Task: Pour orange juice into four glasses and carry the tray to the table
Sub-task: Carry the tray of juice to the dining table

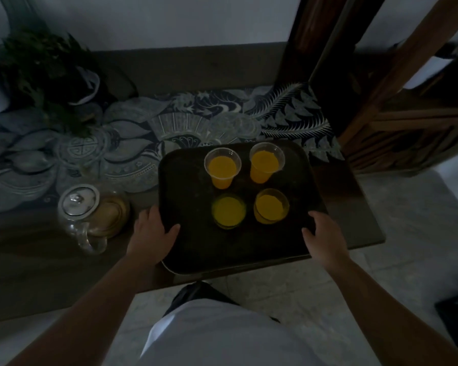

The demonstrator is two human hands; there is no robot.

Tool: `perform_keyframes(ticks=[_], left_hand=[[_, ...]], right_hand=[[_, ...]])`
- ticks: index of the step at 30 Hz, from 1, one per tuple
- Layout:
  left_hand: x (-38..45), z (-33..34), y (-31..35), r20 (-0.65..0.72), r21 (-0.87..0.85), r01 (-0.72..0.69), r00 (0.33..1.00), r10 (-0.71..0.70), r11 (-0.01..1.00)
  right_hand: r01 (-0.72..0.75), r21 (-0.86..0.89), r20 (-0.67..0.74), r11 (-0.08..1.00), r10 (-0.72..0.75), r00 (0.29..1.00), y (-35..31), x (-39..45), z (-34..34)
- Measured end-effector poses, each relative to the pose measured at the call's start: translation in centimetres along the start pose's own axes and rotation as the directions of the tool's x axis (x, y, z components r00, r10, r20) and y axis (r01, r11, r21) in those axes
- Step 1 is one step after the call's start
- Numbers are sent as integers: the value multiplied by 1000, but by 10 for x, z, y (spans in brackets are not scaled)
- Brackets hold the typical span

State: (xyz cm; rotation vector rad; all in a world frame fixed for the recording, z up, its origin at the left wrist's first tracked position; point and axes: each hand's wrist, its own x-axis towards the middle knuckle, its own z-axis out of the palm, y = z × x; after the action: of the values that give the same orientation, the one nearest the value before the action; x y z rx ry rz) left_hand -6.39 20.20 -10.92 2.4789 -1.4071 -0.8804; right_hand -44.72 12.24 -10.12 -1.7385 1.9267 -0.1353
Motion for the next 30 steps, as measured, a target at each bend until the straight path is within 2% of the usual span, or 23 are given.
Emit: perform_keyframes(ticks=[3,10,15,18,25,30], left_hand=[[16,0,2,2,-64,61,998,-61,996],[42,10,8,-54,-82,128,990,-132,988],[55,20,15,-98,58,225,971,-219,973],[63,21,16,-135,106,252,962,-237,962],[73,23,14,-194,167,284,948,-251,944],[74,34,11,-245,233,331,930,-274,914]], right_hand=[[-22,-28,10,999,22,1000,-1,20,0],[49,-188,-96,981,-68,993,7,75,-8],[38,-349,-108,936,-80,991,16,114,-6],[19,-375,-119,927,-68,991,22,136,-8],[116,-513,-143,850,-218,966,28,167,-3],[110,-506,-129,856,-201,971,23,170,1]])
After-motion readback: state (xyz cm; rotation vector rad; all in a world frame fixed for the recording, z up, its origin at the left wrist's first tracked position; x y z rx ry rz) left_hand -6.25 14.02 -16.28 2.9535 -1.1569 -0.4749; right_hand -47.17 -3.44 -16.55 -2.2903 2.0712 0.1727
